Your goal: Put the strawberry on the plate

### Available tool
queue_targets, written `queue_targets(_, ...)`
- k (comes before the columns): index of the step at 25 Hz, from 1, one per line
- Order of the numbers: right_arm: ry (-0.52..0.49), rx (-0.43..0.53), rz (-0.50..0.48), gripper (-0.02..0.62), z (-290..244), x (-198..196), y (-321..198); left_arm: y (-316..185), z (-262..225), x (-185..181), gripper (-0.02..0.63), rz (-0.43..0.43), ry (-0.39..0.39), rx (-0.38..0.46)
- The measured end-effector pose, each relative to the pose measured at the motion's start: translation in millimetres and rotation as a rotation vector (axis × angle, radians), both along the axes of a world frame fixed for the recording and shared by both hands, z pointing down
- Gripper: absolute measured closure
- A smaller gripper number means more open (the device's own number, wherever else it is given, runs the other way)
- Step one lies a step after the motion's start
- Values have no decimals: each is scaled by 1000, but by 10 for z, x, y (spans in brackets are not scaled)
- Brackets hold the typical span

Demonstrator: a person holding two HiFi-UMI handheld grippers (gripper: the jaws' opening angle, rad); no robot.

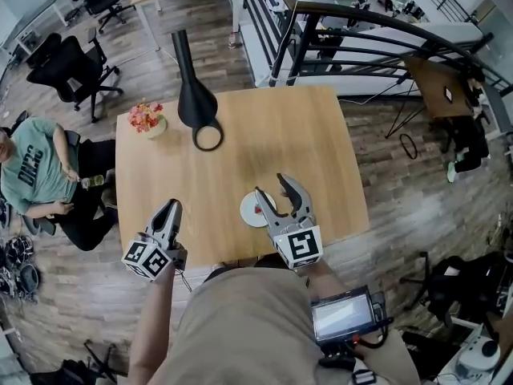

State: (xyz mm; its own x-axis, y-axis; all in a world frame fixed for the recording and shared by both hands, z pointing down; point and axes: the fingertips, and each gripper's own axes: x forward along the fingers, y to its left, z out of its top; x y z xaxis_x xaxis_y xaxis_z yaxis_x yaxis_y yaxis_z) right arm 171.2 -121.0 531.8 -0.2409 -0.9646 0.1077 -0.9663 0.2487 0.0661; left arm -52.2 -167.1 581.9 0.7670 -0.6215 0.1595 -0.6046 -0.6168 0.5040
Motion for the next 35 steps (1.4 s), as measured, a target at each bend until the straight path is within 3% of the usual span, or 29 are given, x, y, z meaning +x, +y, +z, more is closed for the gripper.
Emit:
queue_targets(6,30,32,21,367,-105,4,167,73,109,33,560,1,-8,-16)
queue_targets(17,105,-37,72,367,306,229,347,279,389,269,560,47,-21,-66)
queue_targets(20,163,-100,80,427,479,256,341,278,395,287,560,49,-21,-68)
queue_targets(35,145,-109,21,462,499,177,251,321,325,347,560,29,-29,-66)
